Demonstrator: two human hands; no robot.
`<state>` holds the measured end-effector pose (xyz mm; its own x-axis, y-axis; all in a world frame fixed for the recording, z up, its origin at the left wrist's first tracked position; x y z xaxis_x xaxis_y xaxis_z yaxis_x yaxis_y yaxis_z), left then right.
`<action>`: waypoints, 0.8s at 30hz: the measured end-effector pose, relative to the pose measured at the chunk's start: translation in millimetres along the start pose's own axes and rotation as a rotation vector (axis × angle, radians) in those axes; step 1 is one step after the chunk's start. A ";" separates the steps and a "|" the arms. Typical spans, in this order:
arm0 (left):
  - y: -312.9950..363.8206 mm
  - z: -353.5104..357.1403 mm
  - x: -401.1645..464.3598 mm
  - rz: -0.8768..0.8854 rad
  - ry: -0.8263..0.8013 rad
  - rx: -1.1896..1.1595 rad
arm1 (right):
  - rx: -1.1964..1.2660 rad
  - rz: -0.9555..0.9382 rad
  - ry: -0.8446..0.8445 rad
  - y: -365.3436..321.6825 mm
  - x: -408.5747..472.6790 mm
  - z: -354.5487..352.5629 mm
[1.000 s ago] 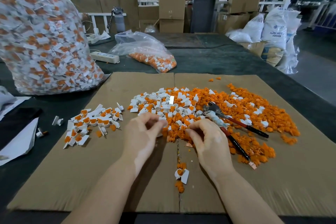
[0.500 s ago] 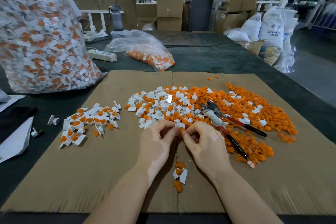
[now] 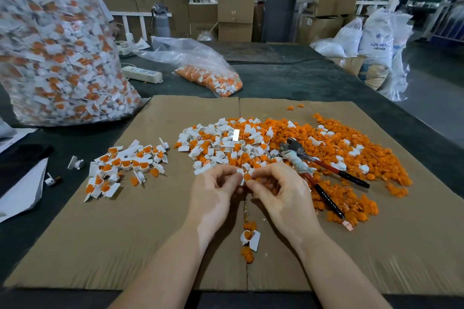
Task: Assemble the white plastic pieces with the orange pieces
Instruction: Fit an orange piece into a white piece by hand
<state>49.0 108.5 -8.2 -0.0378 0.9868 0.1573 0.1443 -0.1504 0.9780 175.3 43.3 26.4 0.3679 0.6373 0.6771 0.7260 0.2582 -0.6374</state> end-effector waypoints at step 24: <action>5.3 4.1 -3.5 0.055 -0.067 0.006 | -0.045 -0.083 -0.041 -4.1 -1.3 2.4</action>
<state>54.0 104.5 -4.2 0.0368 0.9788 0.2014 0.1505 -0.2047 0.9672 170.5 43.2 27.2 0.2819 0.6441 0.7111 0.7785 0.2796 -0.5619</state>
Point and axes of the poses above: each hand's wrist, its own x-axis towards the middle knuckle, its own z-axis out of the palm, y = z × x, the point moved 8 cm from there along x, towards the middle knuckle, and after that the axes turned 15 degrees about y, right-handed, at the moved point
